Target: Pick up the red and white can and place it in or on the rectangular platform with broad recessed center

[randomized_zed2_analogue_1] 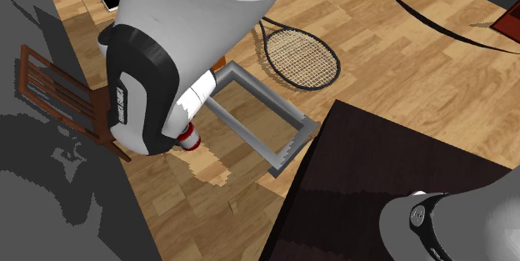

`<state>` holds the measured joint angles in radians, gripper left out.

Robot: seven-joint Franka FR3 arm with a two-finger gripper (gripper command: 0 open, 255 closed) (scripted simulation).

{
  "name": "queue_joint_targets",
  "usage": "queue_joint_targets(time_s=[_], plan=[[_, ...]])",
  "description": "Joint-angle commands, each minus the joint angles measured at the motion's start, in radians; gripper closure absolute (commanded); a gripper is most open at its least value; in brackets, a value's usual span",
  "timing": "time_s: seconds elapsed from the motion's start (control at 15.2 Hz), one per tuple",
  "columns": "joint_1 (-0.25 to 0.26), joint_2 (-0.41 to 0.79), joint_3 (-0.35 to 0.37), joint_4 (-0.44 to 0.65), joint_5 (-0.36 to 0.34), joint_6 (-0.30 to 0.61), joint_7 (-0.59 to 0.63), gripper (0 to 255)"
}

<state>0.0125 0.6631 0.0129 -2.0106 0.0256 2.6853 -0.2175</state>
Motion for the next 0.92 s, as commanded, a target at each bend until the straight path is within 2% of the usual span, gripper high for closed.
queue_joint_targets(time_s=[0.0,0.26,0.33,0.86], plan=[[0.000,0.002,0.000,0.001,0.000,0.002,0.000,0],[0.000,0.002,0.000,0.000,0.000,0.002,0.000,0],[0.000,0.002,0.000,0.000,0.000,0.002,0.000,255],[0.000,0.001,0.000,0.000,0.000,0.001,0.000,255]])
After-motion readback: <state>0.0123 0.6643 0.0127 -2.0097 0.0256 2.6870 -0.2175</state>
